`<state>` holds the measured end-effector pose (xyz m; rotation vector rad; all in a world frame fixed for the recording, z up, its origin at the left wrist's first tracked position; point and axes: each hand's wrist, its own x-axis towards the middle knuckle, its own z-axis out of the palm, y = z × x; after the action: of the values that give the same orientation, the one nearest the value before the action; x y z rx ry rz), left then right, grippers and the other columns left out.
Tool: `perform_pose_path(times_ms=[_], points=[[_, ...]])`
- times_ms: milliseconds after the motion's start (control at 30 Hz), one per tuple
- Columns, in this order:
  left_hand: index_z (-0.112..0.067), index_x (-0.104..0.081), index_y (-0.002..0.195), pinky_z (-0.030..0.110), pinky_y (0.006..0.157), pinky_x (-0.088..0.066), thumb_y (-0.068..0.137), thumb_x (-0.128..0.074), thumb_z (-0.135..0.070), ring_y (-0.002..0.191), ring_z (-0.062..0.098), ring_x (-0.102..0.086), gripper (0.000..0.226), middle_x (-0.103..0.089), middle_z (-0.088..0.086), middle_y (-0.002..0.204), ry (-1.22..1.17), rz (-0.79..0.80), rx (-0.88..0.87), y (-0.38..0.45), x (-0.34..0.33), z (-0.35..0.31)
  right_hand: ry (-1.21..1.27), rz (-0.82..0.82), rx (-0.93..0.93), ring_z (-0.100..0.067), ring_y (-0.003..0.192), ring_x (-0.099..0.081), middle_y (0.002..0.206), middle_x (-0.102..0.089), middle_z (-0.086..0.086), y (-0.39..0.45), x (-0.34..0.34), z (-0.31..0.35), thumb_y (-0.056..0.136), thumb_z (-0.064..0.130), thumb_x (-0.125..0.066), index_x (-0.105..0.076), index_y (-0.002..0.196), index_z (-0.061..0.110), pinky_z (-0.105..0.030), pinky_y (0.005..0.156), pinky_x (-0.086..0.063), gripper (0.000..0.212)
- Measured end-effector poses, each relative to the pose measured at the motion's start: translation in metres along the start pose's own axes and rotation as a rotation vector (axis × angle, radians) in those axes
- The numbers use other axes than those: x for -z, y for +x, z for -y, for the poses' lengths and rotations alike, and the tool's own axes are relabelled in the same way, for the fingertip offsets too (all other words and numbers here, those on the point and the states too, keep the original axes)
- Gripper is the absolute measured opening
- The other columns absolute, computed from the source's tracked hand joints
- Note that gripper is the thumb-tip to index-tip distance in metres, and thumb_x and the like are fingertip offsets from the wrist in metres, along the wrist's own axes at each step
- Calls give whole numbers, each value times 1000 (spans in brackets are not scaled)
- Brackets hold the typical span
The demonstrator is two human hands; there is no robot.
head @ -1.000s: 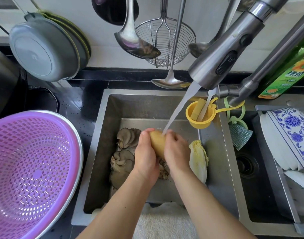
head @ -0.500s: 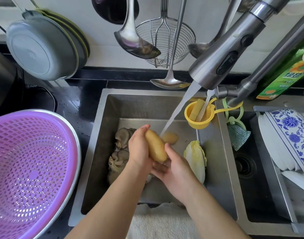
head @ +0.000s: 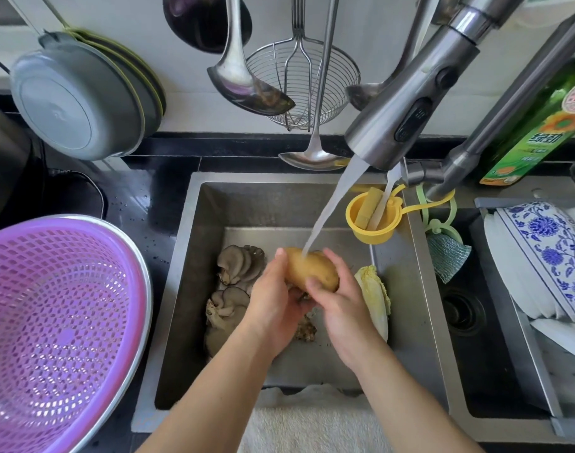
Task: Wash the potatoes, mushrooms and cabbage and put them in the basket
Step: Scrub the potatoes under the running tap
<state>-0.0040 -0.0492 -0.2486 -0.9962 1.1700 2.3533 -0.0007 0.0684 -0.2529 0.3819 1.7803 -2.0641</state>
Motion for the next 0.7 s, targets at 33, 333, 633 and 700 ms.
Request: perform_pose_path(times_ms=[33,333,633,700], points=[[-5,-58,139,50,102,-57,108,-49,-46,117,34,-72,52,-73,20,126,-41,-17,0,4,0,0,-124,2,47,-3,119,-62,139,-57,5,-1,-3,-1,96,6,-67,-49,147,38,-26,96,-55,62],[7,-54,134,53,90,-59,107,-49,-52,112,43,-69,65,-66,32,125,-561,-232,130,27,-3,-9,-194,64,114,7,140,-43,151,-51,20,-4,0,-12,102,29,-60,-49,150,38,-35,123,-34,50],[-2,-63,135,53,95,-60,107,-50,-42,112,39,-72,50,-73,24,122,-481,-246,201,29,-18,10,-280,-252,143,-22,106,-63,109,-68,3,28,-35,0,105,43,-38,-64,94,31,-44,100,-52,30],[-11,-61,135,61,98,-56,107,-51,-35,114,41,-70,39,-71,24,126,-455,-251,127,28,-18,9,-122,-338,-30,-28,98,-68,104,-73,-6,41,-36,8,108,40,-38,-69,78,26,-47,94,-57,45]])
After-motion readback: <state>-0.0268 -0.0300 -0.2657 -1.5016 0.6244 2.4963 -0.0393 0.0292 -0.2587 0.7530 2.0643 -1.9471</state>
